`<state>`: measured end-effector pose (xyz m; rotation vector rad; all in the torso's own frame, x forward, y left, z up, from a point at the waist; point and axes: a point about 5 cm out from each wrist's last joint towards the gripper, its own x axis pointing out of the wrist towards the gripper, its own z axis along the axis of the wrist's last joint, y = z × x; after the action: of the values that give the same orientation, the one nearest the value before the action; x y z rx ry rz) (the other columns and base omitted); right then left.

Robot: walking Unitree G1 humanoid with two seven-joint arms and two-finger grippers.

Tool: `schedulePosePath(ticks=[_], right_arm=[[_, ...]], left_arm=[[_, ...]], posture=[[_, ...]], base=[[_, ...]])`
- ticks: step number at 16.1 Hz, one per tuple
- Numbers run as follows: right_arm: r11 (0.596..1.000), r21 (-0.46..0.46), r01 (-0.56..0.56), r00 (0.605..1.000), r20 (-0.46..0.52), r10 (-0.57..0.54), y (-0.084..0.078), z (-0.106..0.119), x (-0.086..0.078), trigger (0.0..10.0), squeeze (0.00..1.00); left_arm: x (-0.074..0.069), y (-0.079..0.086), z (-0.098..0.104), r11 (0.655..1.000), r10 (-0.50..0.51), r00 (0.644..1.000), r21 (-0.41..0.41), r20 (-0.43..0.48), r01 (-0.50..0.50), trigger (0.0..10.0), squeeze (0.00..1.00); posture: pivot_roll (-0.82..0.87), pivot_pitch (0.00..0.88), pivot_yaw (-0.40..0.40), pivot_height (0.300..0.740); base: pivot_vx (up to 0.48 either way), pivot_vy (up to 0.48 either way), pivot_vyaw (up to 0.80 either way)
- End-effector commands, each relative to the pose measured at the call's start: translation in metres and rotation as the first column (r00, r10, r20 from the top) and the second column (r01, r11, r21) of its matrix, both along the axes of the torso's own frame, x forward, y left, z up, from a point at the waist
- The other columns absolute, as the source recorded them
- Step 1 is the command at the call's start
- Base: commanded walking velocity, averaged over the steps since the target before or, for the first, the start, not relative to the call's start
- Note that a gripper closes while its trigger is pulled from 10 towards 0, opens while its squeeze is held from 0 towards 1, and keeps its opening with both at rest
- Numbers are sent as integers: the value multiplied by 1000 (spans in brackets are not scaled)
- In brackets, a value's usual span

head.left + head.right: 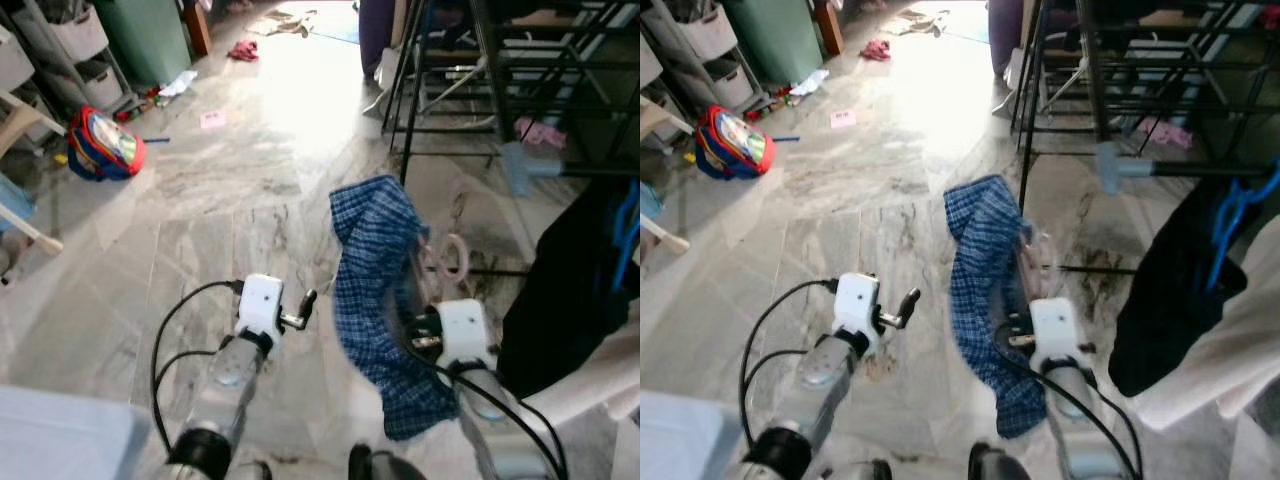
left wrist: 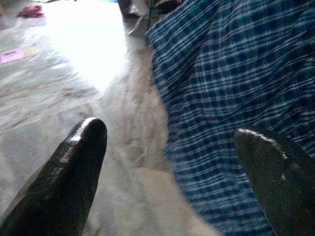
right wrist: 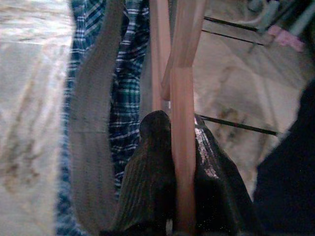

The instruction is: Hang hanger

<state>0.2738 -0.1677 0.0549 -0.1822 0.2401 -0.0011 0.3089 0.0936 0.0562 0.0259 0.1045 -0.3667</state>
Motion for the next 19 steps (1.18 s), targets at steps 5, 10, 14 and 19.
schedulePosePath(ticks=[5, 10, 14, 19], right_arm=[[1000, 14, -1, 1000, 3, 1, 5, 3, -1, 10000, 0], [998, 57, -34, 996, -86, 39, 12, -15, -15, 10000, 0], [997, 4, -77, 995, -65, 77, 15, -13, -8, 10000, 0], [996, 42, -76, 994, -72, 79, 20, -13, -5, 10000, 0]], left_arm=[[-2, 0, 1, 999, -34, 999, 7, -11, 35, 10000, 0], [3, 6, -4, 997, 27, 999, 69, -47, -24, 10000, 0], [-1, 13, -14, 993, 45, 996, 109, -80, -36, 10000, 0], [2, 13, -12, 991, 72, 995, 117, -74, -63, 10000, 0]], posture=[[-48, 215, 37, 740], [-53, 207, 59, 740], [-53, 185, 63, 740], [-37, 182, 59, 740]], base=[[0, -205, 0], [0, 0, 0], [0, 0, 0], [-115, 0, 0]])
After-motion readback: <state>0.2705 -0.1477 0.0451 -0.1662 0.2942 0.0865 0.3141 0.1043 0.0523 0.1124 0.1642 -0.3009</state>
